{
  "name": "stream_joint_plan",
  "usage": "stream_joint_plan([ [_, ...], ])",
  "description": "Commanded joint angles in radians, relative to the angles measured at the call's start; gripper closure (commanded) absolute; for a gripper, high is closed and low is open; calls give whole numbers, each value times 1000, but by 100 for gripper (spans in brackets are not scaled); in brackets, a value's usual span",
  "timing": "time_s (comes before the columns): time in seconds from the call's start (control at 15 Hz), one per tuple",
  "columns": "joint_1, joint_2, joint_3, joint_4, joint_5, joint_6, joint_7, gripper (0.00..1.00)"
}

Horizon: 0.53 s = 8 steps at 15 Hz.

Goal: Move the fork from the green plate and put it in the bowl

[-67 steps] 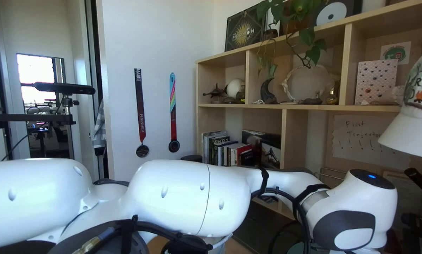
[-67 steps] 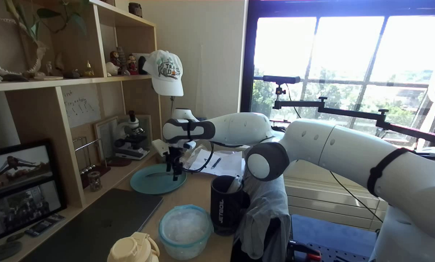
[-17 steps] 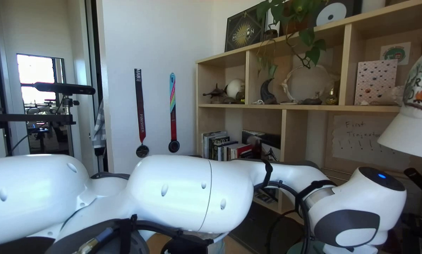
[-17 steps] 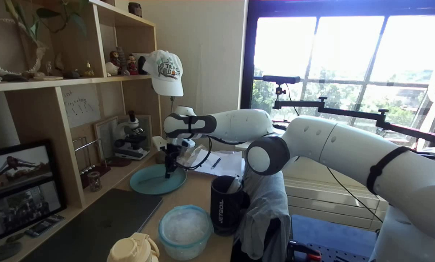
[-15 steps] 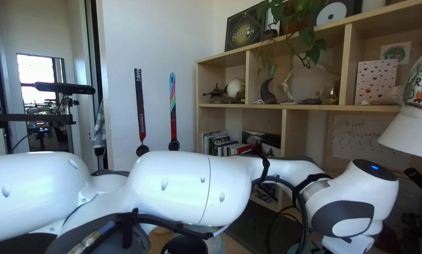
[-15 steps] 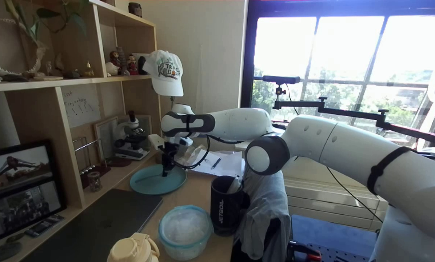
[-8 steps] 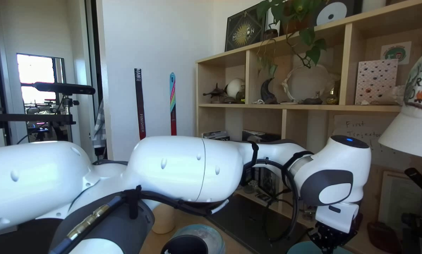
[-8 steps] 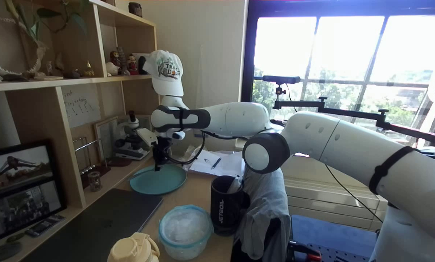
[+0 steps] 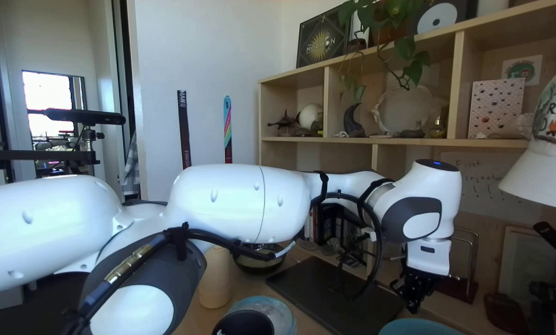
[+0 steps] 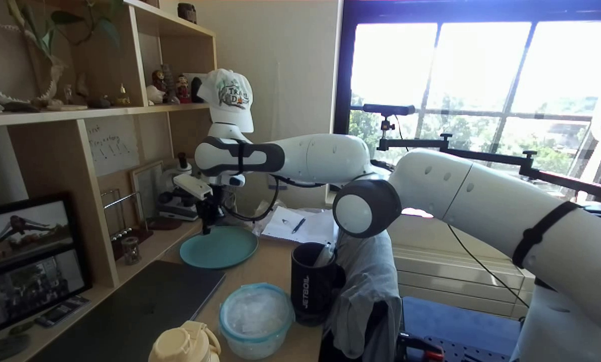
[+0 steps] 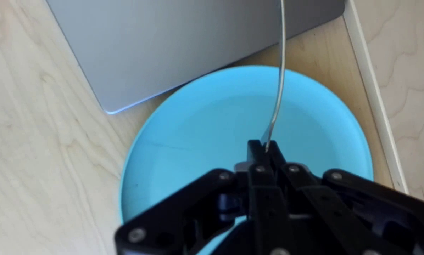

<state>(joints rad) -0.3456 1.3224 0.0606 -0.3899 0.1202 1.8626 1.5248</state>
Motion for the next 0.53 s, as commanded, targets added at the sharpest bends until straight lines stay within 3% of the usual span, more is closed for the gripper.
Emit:
stream_joint_plan([
  [0.0,32,-38,-6,-11,-23,-60,-81,99],
  [0.47,117,-28,-16,4,-71,-105,-183,99],
])
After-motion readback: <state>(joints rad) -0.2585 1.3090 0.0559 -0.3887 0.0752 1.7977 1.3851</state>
